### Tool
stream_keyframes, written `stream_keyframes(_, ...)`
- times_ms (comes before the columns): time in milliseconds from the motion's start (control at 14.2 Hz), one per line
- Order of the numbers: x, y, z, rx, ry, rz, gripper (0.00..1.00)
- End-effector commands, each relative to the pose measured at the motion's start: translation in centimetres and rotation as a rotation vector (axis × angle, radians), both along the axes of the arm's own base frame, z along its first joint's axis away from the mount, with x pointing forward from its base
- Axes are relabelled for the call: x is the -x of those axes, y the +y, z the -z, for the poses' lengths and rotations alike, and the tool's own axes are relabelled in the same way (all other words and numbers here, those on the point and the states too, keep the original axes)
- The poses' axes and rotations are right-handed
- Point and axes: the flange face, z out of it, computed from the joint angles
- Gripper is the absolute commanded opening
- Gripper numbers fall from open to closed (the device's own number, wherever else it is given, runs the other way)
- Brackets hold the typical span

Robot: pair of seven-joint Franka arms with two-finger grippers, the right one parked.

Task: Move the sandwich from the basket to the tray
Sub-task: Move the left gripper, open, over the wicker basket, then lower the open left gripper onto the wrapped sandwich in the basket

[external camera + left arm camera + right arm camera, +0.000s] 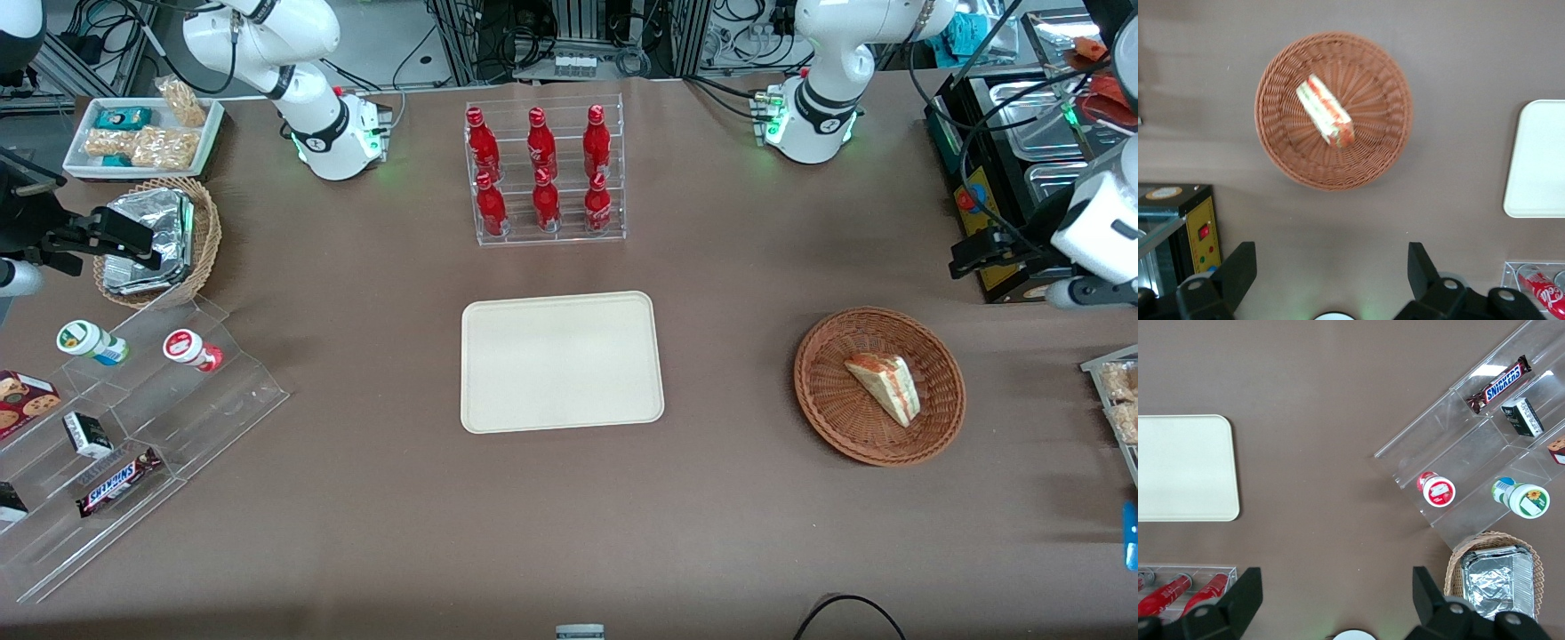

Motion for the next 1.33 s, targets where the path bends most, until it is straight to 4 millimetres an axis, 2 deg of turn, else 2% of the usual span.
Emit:
stream_keyframes(0,-0.7,1.6,4.3,-0.005,0.041,-0.018,1.0)
stream_keyframes(140,-1.5,1.7,8.8,-0.005,0.021,-0.024,1.0)
stream_keyframes(211,-1.4,1.8,11.6,-0.008,0.003,-0.028,1.0)
stream_keyframes(491,-0.2,1.9,20.5,-0.008,-0.117,-0.046,1.0)
stream_keyframes(632,0.0,1.7,23.9,-0.014,-0.17,-0.151,1.0)
stream_keyframes(842,-0.3,1.7,26.8,-0.035,-0.14,-0.461,1.0)
stream_keyframes(982,-0.7,1.7,28.0,-0.04,-0.151,-0.62,1.0)
stream_keyframes(1193,-1.3,1.3,30.4,-0.05,-0.138,-0.748,1.0)
stream_keyframes(1263,-1.4,1.2,31.1,-0.055,-0.127,-0.751,0.9)
